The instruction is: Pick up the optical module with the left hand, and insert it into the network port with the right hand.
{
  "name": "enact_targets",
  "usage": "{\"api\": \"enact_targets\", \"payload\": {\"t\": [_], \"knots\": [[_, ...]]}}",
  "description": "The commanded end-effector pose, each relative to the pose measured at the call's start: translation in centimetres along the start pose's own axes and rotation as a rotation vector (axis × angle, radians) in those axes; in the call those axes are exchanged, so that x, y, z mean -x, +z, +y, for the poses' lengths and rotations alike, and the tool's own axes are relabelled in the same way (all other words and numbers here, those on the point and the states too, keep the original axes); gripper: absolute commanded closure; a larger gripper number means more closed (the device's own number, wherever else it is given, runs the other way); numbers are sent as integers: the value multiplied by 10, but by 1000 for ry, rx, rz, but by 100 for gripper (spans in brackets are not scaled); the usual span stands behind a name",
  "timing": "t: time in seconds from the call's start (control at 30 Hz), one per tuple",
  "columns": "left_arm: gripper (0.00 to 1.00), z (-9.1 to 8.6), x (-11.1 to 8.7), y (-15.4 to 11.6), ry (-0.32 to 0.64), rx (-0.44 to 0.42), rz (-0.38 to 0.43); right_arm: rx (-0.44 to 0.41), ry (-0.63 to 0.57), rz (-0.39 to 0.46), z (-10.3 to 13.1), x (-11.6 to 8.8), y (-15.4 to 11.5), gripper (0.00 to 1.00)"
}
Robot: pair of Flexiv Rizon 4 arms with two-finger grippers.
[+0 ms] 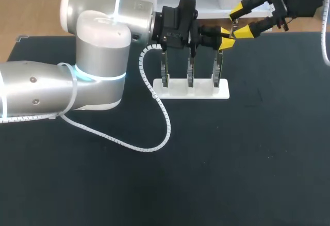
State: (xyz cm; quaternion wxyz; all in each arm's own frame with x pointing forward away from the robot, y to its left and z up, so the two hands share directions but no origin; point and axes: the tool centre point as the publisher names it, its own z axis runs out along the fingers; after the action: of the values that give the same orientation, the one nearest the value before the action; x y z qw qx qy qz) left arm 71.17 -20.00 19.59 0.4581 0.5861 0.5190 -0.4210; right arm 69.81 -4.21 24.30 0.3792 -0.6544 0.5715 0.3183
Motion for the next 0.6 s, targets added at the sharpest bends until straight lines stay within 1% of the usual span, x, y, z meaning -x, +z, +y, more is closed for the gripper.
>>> {"api": "enact_targets", "payload": {"t": [0.03, 0.1, 0.13, 0.17, 0.27, 0.3, 0.33, 0.6], "knots": [[100, 2, 1, 0, -1, -6, 5, -3, 0, 0, 1, 0, 0, 54], [100, 2, 1, 0, -1, -6, 5, -3, 0, 0, 1, 0, 0, 55], [100, 2, 1, 0, -1, -6, 5, -3, 0, 0, 1, 0, 0, 58], [100, 2, 1, 0, -1, -6, 5, -3, 0, 0, 1, 0, 0, 65], [100, 2, 1, 0, -1, -6, 5, -3, 0, 0, 1, 0, 0, 74], [100, 2, 1, 0, -1, -6, 5, -3, 0, 0, 1, 0, 0, 83], [100, 2, 1, 0, -1, -6, 5, -3, 0, 0, 1, 0, 0, 100], [100, 2, 1, 0, -1, -6, 5, -3, 0, 0, 1, 0, 0, 100]]}}
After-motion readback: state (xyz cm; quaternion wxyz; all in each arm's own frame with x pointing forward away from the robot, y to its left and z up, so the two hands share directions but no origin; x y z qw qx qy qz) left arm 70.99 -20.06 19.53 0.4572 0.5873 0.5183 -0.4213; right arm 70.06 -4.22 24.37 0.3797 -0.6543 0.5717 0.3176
